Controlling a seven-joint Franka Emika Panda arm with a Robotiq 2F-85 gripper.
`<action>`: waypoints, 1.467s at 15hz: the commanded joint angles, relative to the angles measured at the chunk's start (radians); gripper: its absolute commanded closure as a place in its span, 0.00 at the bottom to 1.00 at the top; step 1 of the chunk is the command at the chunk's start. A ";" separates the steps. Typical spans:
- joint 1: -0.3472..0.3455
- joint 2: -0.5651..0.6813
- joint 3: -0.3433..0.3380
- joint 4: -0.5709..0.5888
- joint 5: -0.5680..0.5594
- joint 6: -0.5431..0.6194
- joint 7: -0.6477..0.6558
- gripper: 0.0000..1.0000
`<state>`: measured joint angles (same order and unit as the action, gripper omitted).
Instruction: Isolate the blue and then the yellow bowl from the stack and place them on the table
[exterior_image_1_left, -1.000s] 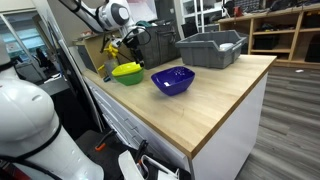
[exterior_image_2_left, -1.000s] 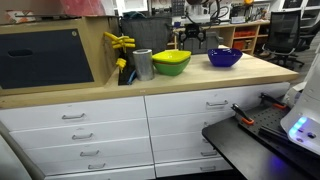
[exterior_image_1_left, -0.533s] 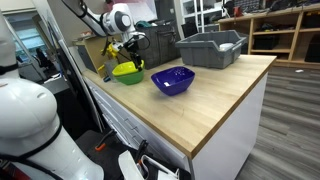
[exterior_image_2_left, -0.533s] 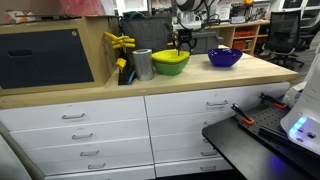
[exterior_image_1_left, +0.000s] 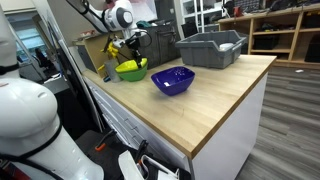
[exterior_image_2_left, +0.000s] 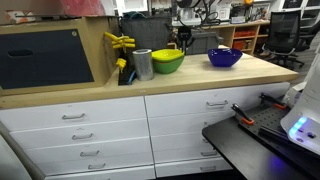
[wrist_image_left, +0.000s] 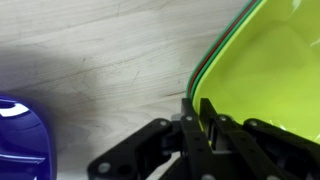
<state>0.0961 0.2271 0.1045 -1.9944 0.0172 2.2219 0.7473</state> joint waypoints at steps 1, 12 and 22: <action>0.026 0.002 -0.005 0.041 0.053 -0.063 -0.039 1.00; 0.041 -0.107 -0.002 0.019 0.058 -0.057 -0.040 0.99; 0.023 -0.314 0.005 -0.034 0.060 -0.055 -0.016 0.99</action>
<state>0.1254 -0.0046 0.1084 -1.9745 0.0651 2.1631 0.7292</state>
